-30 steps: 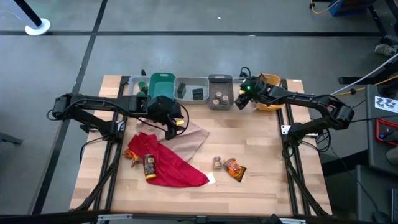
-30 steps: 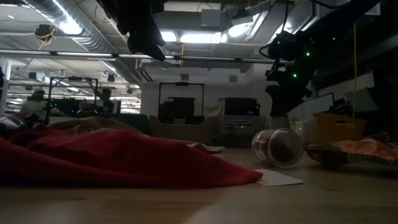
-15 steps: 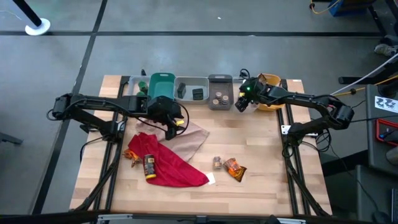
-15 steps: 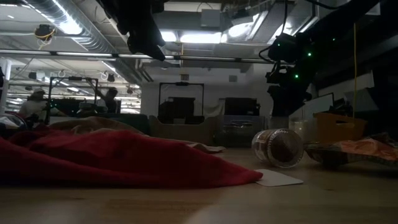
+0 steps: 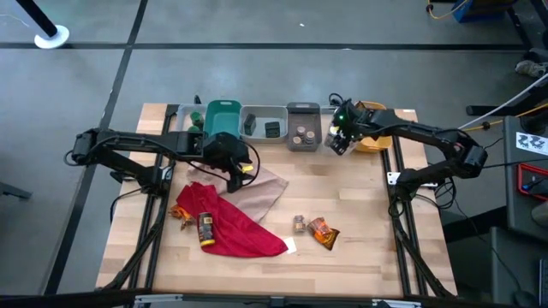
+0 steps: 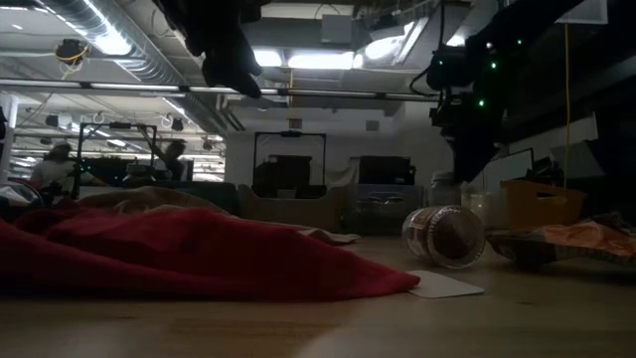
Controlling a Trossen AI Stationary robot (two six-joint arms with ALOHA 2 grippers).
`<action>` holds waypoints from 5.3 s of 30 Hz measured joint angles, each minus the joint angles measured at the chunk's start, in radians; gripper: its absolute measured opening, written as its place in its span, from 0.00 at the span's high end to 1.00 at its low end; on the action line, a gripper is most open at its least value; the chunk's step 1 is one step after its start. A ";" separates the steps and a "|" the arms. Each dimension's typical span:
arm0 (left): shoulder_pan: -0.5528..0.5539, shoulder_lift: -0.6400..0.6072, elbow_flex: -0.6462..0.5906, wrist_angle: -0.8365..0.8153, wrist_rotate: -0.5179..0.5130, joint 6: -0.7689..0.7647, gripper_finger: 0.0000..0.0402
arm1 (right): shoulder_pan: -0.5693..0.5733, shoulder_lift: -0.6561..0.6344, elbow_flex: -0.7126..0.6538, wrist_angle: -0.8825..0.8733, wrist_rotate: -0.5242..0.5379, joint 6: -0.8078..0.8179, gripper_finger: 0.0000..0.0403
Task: Sort spices by type
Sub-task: Put the yellow seasoning bottle into the green bin
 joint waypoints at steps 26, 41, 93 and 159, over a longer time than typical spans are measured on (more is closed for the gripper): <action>-0.501 -0.020 0.040 -0.606 0.223 -1.461 0.36 | 0.000 -0.003 0.174 -0.354 -0.005 0.003 0.37; -0.770 0.235 0.040 -0.476 0.063 -1.902 0.36 | 0.001 -0.003 0.174 -0.353 -0.005 0.000 0.37; -0.744 0.115 0.055 -0.423 -0.122 -1.823 0.58 | 0.133 -0.003 0.174 -0.123 -0.205 -0.056 0.37; -0.885 0.348 0.055 -0.079 0.061 -1.854 0.39 | 0.458 0.002 0.173 0.015 -0.155 -0.102 0.37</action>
